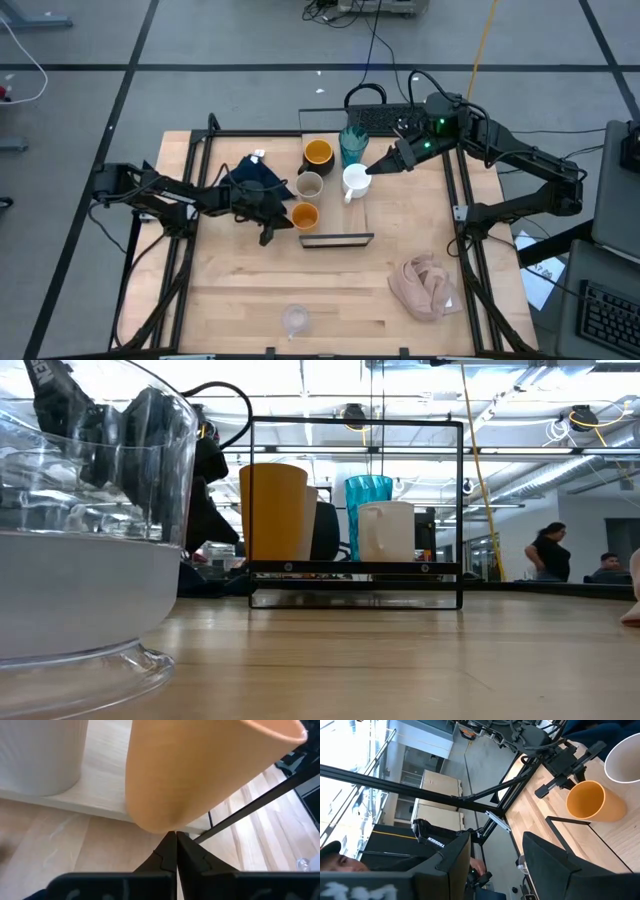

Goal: Stack small to large cups/mugs on shelf
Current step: Put the yellow cup on the shelf

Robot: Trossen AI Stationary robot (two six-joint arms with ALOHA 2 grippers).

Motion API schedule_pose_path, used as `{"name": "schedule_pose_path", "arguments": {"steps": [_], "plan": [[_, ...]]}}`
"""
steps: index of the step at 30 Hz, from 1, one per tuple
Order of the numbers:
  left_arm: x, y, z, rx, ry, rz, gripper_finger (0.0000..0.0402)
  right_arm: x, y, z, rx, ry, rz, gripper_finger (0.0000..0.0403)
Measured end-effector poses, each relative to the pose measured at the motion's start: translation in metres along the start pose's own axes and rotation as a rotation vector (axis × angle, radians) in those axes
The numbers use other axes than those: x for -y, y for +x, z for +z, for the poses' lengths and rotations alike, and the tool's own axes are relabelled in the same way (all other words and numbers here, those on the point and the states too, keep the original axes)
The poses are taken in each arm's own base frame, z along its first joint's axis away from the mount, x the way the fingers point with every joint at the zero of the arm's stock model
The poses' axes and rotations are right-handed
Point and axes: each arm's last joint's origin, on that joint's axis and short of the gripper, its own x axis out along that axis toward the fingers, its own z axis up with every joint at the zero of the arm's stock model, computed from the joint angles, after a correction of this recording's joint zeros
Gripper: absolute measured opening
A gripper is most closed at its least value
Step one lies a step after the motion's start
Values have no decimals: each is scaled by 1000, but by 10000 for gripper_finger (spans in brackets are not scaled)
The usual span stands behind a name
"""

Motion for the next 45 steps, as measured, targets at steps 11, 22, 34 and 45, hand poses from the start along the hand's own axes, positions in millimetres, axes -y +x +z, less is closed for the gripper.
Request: {"name": "schedule_pose_path", "arguments": {"steps": [11,22,34,45], "plan": [[0,0,3,25,10,-7,1,0,0,0,0,1,0,171],[3,0,8,81,24,-30,1,0,0,0,-1,1,0,171],[4,0,11,108,26,-39,1,-3,4,-6,-25,-2,7,171],[6,0,13,131,10,-46,0,-3,4,-6,-24,-5,7,171]]}}
